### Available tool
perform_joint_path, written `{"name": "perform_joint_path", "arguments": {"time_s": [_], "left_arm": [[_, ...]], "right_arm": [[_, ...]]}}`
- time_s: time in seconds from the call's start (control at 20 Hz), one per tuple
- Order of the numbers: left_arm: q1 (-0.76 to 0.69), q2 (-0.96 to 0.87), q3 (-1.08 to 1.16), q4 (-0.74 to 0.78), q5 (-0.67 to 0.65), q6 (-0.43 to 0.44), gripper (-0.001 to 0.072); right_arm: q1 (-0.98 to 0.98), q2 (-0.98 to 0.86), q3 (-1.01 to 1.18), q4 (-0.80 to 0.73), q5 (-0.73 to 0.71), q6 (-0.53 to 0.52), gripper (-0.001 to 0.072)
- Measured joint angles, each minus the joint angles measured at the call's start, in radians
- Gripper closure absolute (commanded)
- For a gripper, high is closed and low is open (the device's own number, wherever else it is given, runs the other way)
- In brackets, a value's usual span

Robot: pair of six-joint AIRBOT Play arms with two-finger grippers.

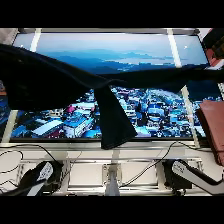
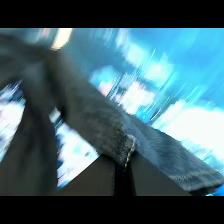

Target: Fold the clothes and pants, and hang the long-sleeved shirts on hangers.

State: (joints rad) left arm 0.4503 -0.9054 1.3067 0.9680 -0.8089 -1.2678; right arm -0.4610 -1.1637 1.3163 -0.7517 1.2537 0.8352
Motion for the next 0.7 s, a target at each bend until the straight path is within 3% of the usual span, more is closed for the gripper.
{"name": "perform_joint_path", "arguments": {"time_s": [0.15, 0.3, 0.45, 0.7], "left_arm": [[0.043, 0.068, 0.0, 0.031, 0.011, -0.047, 0.0642], [0.104, 0.09, -0.003, 0.214, -0.118, -0.152, 0.0642], [0.143, 0.059, -0.017, 0.341, -0.227, -0.183, 0.0642], [0.163, -0.164, -0.026, 0.24, -0.302, -0.142, 0.0643]], "right_arm": [[0.0, 0.091, 0.096, -0.148, 0.002, 0.056, 0.0694], [0.0, 0.132, 0.137, -0.325, 0.045, 0.119, 0.0695], [0.0, 0.108, 0.152, -0.434, 0.106, 0.142, 0.0696], [0.0, -0.071, 0.16, -0.484, 0.147, 0.124, 0.0697]]}}
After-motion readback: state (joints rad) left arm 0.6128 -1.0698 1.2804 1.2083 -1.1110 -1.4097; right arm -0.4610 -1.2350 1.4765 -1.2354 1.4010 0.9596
